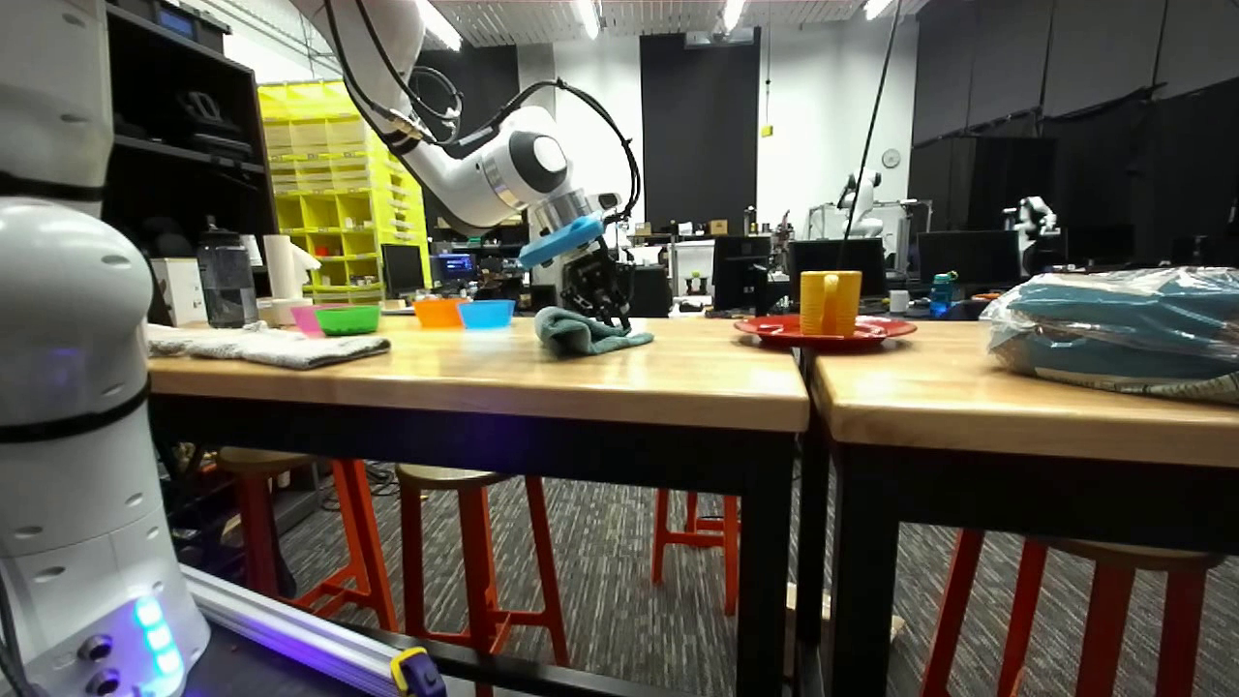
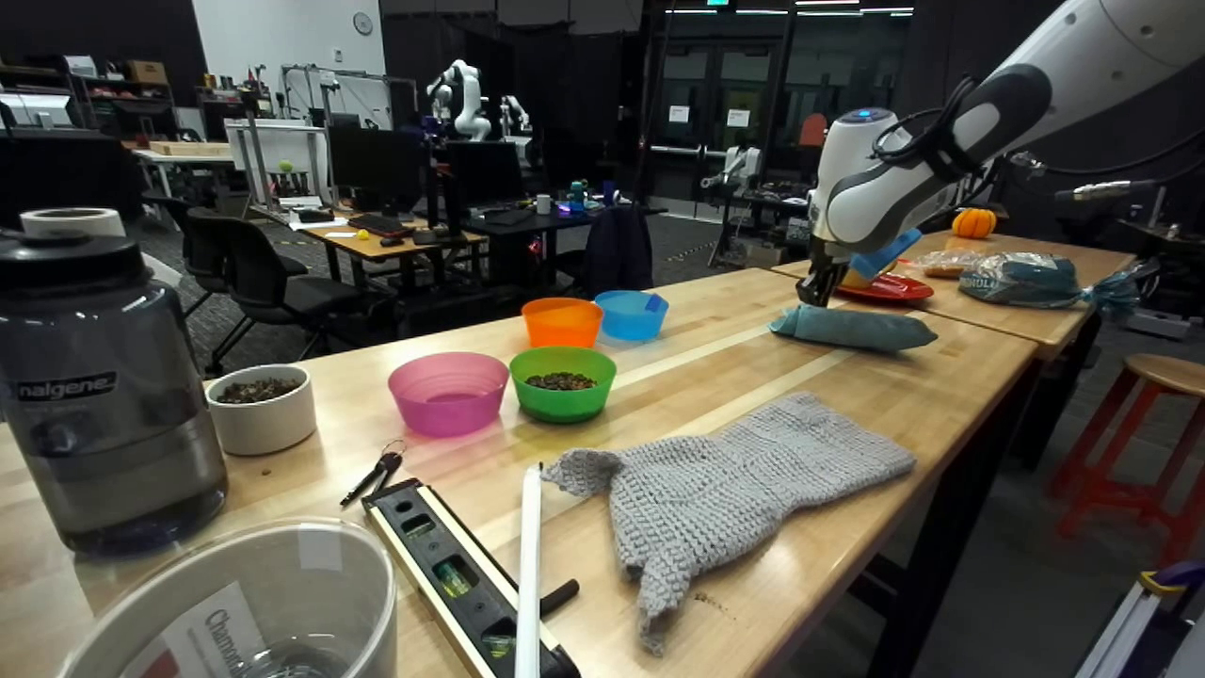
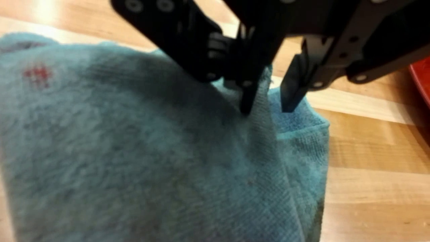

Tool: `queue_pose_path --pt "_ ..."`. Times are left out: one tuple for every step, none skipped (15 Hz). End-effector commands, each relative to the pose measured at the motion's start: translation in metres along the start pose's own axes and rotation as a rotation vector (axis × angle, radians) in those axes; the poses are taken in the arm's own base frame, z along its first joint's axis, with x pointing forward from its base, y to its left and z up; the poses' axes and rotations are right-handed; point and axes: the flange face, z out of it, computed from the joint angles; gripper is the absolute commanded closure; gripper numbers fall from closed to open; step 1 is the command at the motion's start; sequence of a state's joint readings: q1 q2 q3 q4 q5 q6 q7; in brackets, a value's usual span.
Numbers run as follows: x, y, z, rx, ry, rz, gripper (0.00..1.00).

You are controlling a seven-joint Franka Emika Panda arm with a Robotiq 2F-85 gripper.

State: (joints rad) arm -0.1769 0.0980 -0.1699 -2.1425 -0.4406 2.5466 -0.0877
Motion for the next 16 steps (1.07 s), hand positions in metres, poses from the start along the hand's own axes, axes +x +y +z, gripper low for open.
queue_pose_path --pt "-0.007 0.006 -0.016 0.024 0.008 0.009 0.42" --pt "-0.009 0.007 -0.019 0.028 0.013 0.013 0.35" --pt "-0.011 0.009 -0.023 0.038 0.014 0.013 0.27" --pt "-0.014 0.011 -0.027 0.05 0.016 0.012 0.21" --pt "-0.016 0.012 -0.03 0.061 0.016 0.013 0.15" --pt "-0.019 0.014 -0.033 0.07 0.014 0.013 0.07" --pt "-0.023 0.015 -0.036 0.084 0.01 0.013 0.02" --pt "-0.026 0.016 -0.039 0.101 0.005 0.012 0.0" --pt "-0.03 0.016 -0.044 0.115 0.001 0.008 0.0" --pt "-0.034 0.017 -0.048 0.131 -0.002 0.004 0.0" --pt "-0.038 0.018 -0.053 0.142 -0.004 -0.002 0.0" --pt "-0.043 0.018 -0.058 0.156 -0.007 -0.01 0.0" --pt "-0.047 0.019 -0.063 0.165 -0.011 -0.015 0.0" --pt "-0.052 0.02 -0.068 0.172 -0.014 -0.021 0.0" --pt "-0.058 0.021 -0.073 0.181 -0.017 -0.029 0.0" --pt "-0.064 0.021 -0.078 0.185 -0.025 -0.036 0.0"
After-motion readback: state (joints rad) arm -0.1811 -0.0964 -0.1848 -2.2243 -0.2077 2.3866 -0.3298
